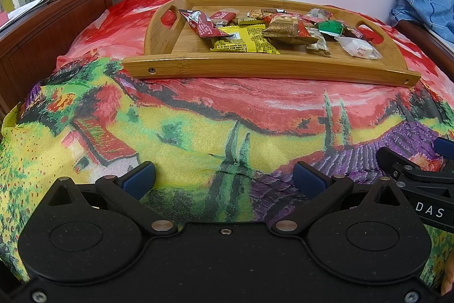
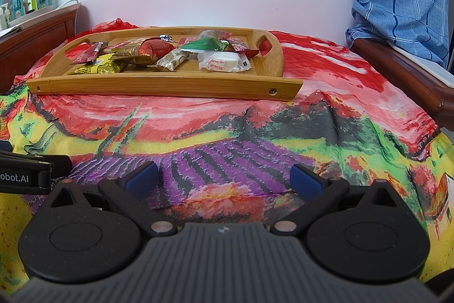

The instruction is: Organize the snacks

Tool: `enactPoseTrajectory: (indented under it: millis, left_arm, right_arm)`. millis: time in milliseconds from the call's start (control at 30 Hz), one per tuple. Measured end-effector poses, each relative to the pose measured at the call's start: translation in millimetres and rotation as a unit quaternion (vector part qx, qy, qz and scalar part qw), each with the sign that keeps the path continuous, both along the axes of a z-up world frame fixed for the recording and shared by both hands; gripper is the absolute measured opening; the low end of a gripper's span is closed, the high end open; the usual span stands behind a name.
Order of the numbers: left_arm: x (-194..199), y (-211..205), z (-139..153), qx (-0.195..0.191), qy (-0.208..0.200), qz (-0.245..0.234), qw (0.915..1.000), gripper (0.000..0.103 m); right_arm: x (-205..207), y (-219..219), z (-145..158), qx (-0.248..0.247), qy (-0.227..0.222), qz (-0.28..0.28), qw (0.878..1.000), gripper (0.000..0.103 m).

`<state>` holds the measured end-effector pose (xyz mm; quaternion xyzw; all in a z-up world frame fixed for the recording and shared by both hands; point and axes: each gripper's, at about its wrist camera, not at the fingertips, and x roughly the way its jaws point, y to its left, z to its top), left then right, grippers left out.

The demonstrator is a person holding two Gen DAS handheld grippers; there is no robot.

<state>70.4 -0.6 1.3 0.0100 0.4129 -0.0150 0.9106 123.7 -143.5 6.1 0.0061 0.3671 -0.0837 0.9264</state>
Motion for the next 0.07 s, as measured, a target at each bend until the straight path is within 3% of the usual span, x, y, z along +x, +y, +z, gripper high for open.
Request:
enactPoseTrajectory:
  millis: [67]
  left_arm:
    - [0.5,0.2,0.6,0.000,0.000,0.000,1.0000,0.103]
  right_arm:
    - [0.0,0.0,0.0,0.000,0.000,0.000,1.000,0.103]
